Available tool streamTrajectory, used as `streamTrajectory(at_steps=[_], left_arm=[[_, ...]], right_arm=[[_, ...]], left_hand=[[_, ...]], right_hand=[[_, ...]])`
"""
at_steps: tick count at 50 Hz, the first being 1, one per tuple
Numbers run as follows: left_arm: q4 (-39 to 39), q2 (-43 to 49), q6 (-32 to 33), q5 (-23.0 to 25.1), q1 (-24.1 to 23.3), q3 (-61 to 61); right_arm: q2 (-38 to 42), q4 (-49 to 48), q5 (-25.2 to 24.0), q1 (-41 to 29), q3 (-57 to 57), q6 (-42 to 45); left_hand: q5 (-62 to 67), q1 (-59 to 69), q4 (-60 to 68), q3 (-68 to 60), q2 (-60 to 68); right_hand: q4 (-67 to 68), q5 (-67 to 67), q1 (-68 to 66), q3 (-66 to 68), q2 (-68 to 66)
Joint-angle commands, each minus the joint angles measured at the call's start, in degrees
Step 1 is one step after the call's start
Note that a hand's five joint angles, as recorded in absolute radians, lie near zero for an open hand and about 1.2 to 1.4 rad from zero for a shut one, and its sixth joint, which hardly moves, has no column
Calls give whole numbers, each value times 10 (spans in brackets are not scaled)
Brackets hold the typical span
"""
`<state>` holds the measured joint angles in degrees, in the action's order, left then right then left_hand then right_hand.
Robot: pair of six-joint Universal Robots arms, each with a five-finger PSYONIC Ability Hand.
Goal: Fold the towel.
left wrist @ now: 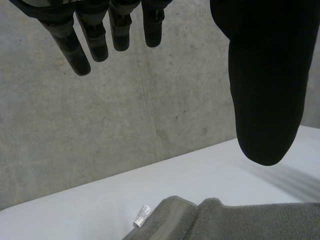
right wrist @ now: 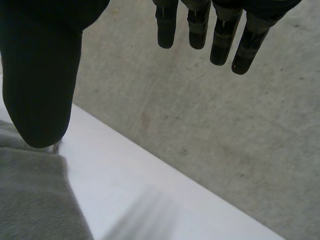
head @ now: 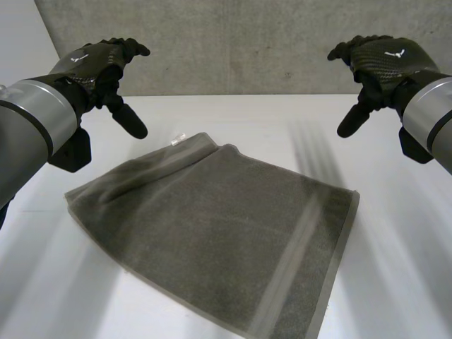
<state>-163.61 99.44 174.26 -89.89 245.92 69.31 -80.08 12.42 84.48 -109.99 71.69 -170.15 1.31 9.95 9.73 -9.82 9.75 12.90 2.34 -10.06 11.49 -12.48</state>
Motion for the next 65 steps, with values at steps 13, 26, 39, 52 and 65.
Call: streamTrajectory(at_steps=[13, 26, 39, 52, 65], left_arm=[[-8, 22, 114, 4, 21, 48], [-46, 23, 114, 6, 43, 89], [-58, 25, 113, 5, 42, 108], [-60, 27, 113, 5, 43, 115], [-59, 27, 113, 5, 41, 116]], right_arm=[[83, 8, -2, -44, 76, 2], [201, -131, -2, 38, 122, -9], [291, -202, -1, 57, 99, -3], [324, -220, 1, 64, 80, -2], [335, -218, -1, 71, 72, -1]], left_hand=[[6, 19, 22, -21, 22], [4, 18, 20, -19, 20], [1, 14, 17, -16, 16], [-1, 13, 15, -14, 15], [-3, 11, 13, -12, 13]], right_hand=[[-29, -23, 1, -15, 25], [110, 115, -138, 124, -114], [228, 233, -256, 242, -232], [280, 285, -308, 294, -284], [395, 401, -424, 409, -400]])
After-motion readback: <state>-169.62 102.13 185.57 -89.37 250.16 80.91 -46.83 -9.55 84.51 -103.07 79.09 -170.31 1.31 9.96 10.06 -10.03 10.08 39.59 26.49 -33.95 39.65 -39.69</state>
